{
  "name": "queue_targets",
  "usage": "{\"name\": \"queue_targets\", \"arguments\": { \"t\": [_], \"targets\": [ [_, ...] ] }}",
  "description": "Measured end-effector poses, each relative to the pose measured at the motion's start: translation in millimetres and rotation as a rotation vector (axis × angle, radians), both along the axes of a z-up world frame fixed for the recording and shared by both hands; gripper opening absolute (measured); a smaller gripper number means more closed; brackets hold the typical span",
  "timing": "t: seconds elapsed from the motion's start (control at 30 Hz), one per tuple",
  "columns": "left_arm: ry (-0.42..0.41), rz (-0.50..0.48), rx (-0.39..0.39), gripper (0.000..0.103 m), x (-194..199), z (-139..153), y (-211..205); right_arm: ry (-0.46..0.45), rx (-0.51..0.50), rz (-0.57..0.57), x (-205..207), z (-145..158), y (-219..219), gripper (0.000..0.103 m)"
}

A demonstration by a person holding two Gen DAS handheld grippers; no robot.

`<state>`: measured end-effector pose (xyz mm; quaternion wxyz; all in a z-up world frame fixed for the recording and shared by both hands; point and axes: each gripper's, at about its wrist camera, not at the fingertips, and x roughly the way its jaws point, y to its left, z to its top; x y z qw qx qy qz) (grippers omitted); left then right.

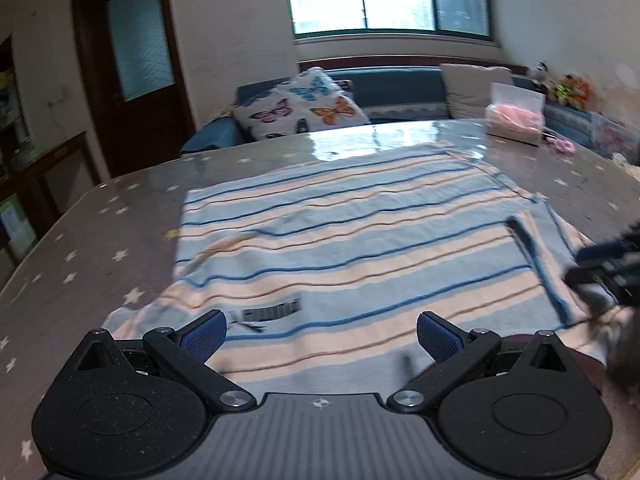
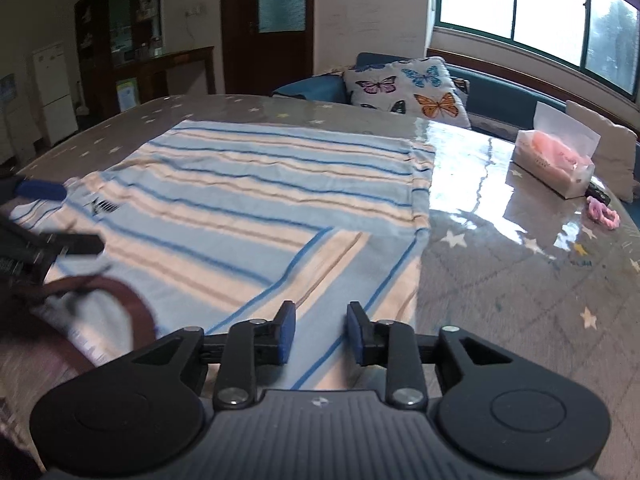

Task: Fold clothes

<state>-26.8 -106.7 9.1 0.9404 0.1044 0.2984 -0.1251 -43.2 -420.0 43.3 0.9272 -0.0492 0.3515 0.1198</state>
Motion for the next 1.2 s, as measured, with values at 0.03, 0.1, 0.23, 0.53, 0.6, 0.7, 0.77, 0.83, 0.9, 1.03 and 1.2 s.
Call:
{"name": "queue_targets", "arguments": {
  "t": [0.03,0.1,0.23,0.53,0.6,0.7,0.77,0.83,0.9,1.03,1.2],
  "targets": [
    [-0.003,0.016,-0.001,0.103,0,1,5,0.001,-0.005,0.013,-5,0,2,0.029],
    [-0.007,0.049,-0.002,0.103,-1,2,14,-0.007,-0.024,0.037,-13,0,7,0.029],
    [-0.012,0.127,-0.007,0.103,-4,4,37,-0.011,-0.046,0.075,-23,2,16,0.029],
    [-0.012,0.424,-0.031,0.102,-11,4,110,-0.009,0.018,0.164,-8,15,36,0.039],
    [0.004,0.495,-0.05,0.098,-11,3,129,-0.005,0.023,0.202,-3,16,47,0.041],
    [0.047,0.552,-0.095,0.089,-10,0,155,-0.005,0.023,0.261,5,18,66,0.048],
    [0.073,0.57,-0.118,0.084,-8,-3,167,-0.01,0.025,0.307,11,20,81,0.049],
    [0.098,0.573,-0.145,0.079,-6,-7,176,-0.014,0.023,0.35,17,22,98,0.049],
    [0.117,0.561,-0.17,0.07,-4,-9,181,-0.014,0.015,0.395,21,22,116,0.049],
    [0.112,0.538,-0.18,0.058,-4,-8,185,-0.008,-0.01,0.481,24,18,151,0.05],
    [0.101,0.5,-0.195,0.026,-1,-8,191,0.007,-0.054,0.563,14,9,180,0.051]
  ]
}}
